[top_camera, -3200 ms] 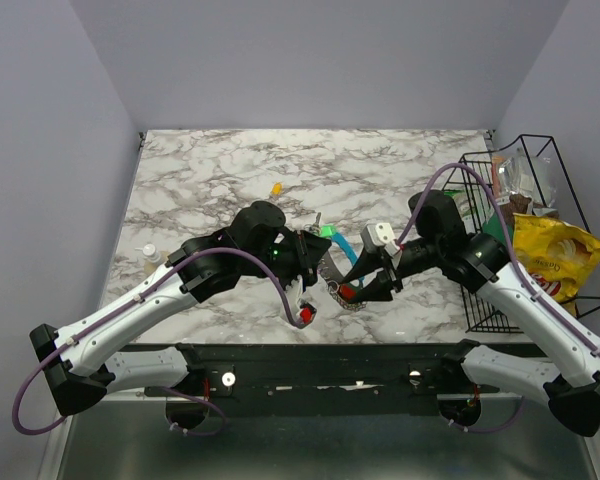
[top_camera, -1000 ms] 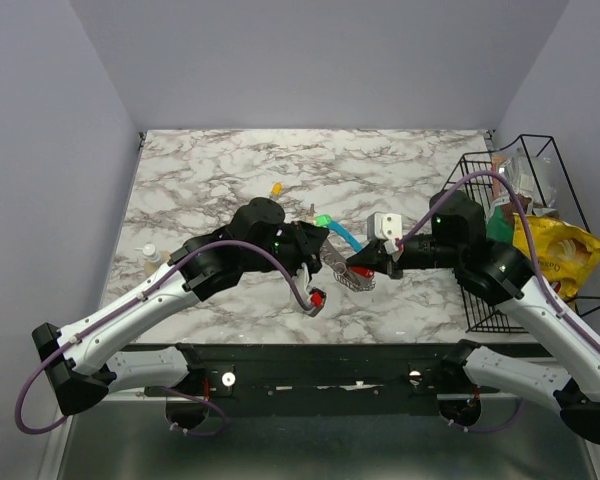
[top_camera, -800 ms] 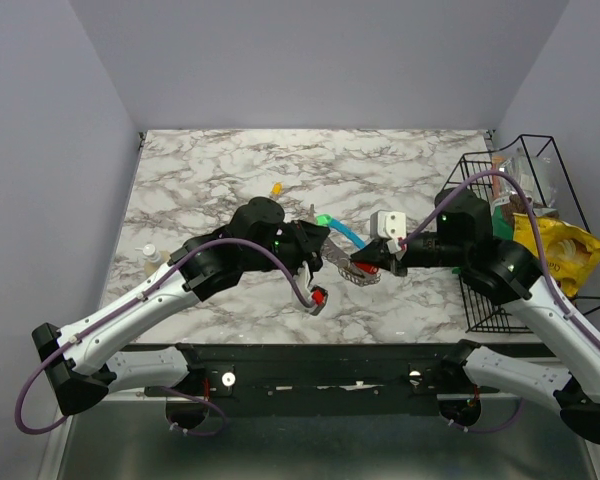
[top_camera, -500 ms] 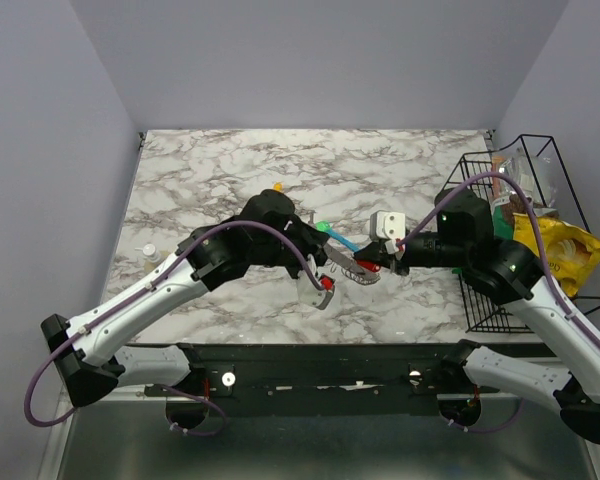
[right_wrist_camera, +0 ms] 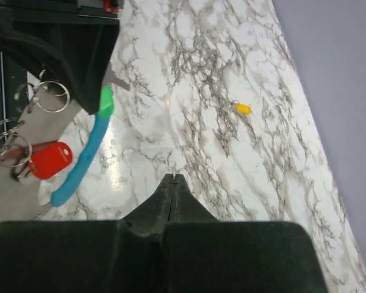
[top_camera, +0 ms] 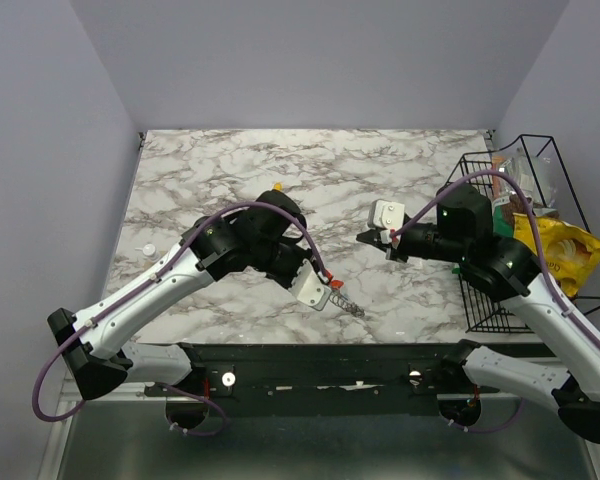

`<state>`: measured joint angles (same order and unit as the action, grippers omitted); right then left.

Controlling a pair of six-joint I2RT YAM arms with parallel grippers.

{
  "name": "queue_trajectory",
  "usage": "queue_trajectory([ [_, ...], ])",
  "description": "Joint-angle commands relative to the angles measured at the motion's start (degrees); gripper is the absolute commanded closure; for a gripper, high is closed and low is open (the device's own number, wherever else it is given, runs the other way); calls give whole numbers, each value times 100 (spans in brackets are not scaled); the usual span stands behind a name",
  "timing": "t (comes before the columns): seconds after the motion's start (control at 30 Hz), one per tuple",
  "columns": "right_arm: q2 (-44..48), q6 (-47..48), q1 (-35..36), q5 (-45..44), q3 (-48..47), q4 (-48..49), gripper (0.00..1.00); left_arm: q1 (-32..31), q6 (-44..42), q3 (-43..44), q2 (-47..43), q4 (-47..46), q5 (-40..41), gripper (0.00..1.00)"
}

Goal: Remove the keys from the keyring

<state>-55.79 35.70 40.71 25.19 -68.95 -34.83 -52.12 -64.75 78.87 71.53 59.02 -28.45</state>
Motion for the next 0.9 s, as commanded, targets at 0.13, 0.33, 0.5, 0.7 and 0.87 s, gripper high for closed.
queue_trajectory([
  [0.13,-362,-187,-89,380,30,126,99,44,666,409,-148,21,-645,100],
  [0.33,-460,410,-142,1523,-22,-726,46,70,43,516,-95,503,-750,100],
  [0.5,-187,1096,-151,2261,250,-1007,32,70,-1318,165,-297,716,-304,100],
  [0.7,-581,1641,-151,3228,-198,-2009,32,70,-2804,-592,-833,13,138,100],
  [0.87,-836,2019,-142,3852,-128,-2300,32,61,-4587,-636,-728,-30,-221,100],
])
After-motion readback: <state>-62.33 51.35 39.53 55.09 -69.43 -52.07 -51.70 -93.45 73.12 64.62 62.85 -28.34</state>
